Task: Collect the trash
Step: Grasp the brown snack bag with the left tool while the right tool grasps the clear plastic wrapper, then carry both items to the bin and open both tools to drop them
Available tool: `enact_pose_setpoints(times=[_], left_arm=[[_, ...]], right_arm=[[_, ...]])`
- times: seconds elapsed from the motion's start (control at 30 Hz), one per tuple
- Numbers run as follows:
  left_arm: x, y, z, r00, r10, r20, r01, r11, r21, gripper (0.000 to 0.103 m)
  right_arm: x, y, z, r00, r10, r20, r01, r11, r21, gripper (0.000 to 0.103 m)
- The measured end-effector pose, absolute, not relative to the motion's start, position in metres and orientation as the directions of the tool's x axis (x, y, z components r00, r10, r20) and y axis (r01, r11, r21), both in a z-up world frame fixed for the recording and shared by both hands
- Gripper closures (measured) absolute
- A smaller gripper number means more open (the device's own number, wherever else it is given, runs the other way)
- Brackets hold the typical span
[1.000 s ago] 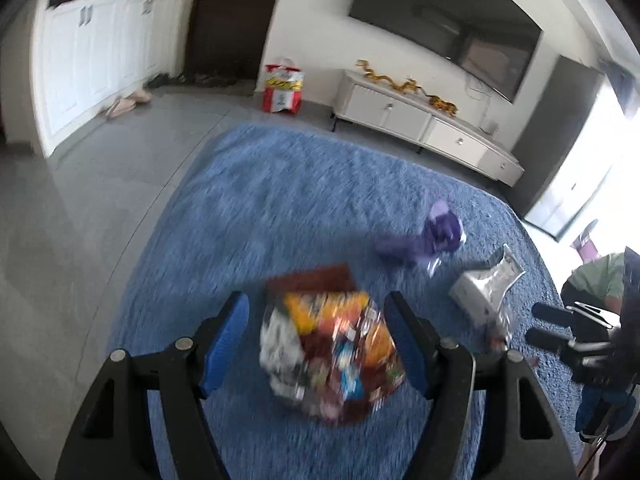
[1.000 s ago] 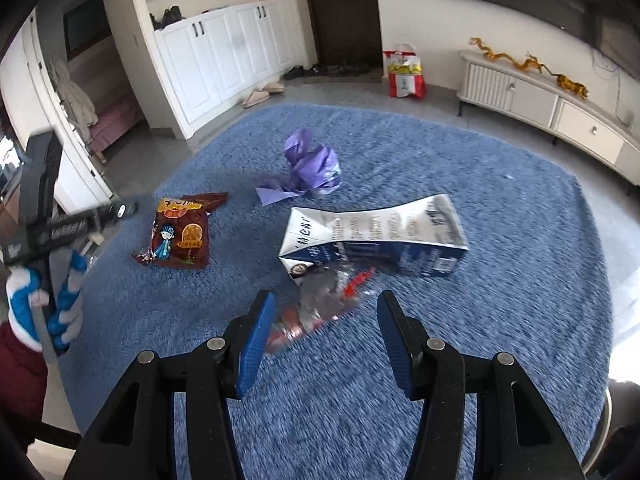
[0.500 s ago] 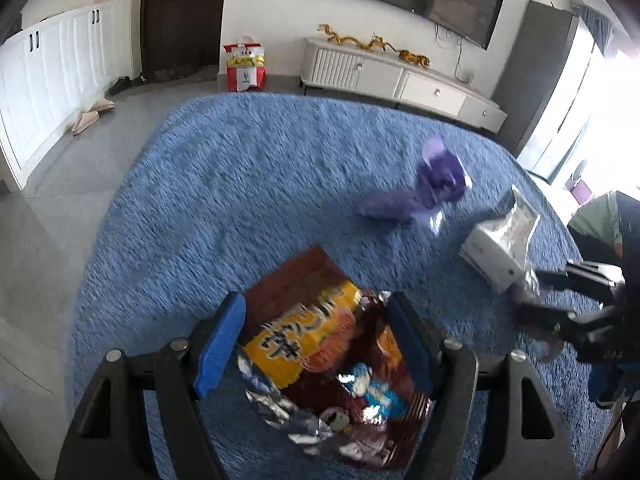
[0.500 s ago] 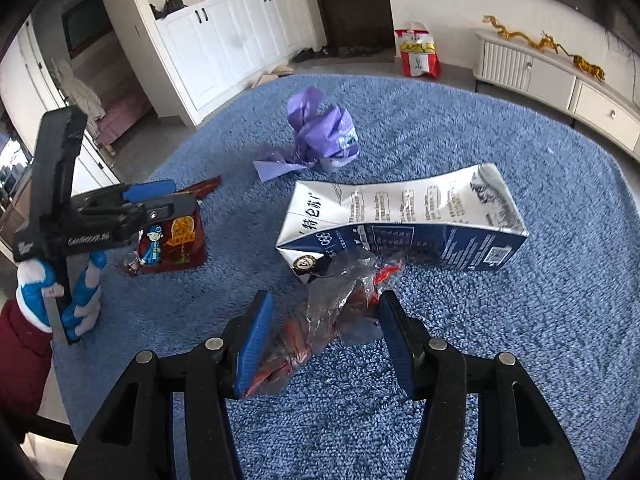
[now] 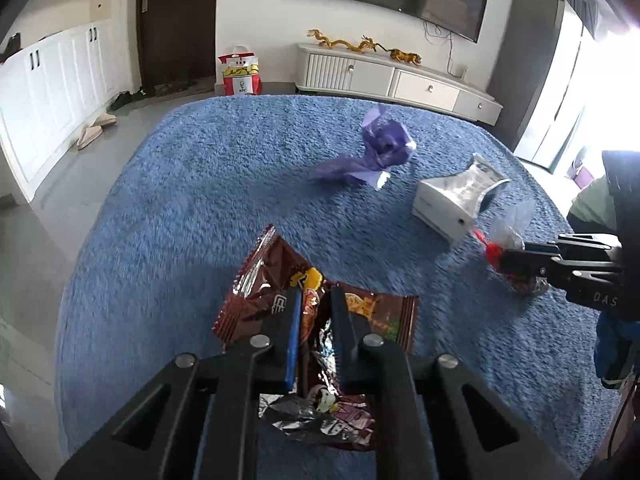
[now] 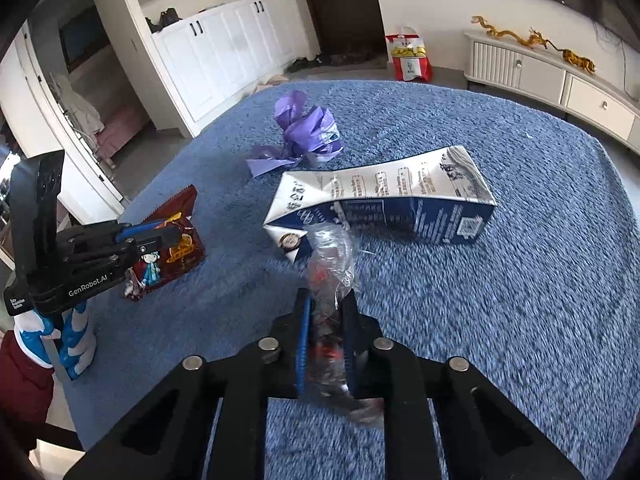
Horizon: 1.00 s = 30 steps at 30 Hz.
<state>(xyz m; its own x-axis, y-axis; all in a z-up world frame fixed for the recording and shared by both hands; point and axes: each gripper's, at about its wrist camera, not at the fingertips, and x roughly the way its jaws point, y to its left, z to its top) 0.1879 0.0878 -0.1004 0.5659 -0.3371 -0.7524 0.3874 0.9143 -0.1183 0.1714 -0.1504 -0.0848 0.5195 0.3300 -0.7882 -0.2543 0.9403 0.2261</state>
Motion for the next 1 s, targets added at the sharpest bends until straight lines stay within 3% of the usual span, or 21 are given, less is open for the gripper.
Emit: enact_pose_setpoints(times=[0.27,0.8,1.0], left_arm=[[0.136,0.098,-0.070,0.616,-0.332,-0.715,0.342,0.930,-0.137,0.093],[0.049,0.055,-0.004,0.769,-0.174,-0.615,0.257,0.965,0.049,0.093],[0.035,0.019,0.006,0.781,-0.171,-0.600,0.283,0.954,0.097,0.093]], right_arm=[[0.124,-0.158,-0.055,0.570,0.339,-0.749,-0.276,0.937,0.214,0.090],[0.033,-0.227,-0.011,0.682,0.281,-0.675,-0.225,0.959,0.171,0.090],[0.011,-0.270,-0.009,0.717,0.268,-0.643,-0.179,0.963,0.202,0.090]])
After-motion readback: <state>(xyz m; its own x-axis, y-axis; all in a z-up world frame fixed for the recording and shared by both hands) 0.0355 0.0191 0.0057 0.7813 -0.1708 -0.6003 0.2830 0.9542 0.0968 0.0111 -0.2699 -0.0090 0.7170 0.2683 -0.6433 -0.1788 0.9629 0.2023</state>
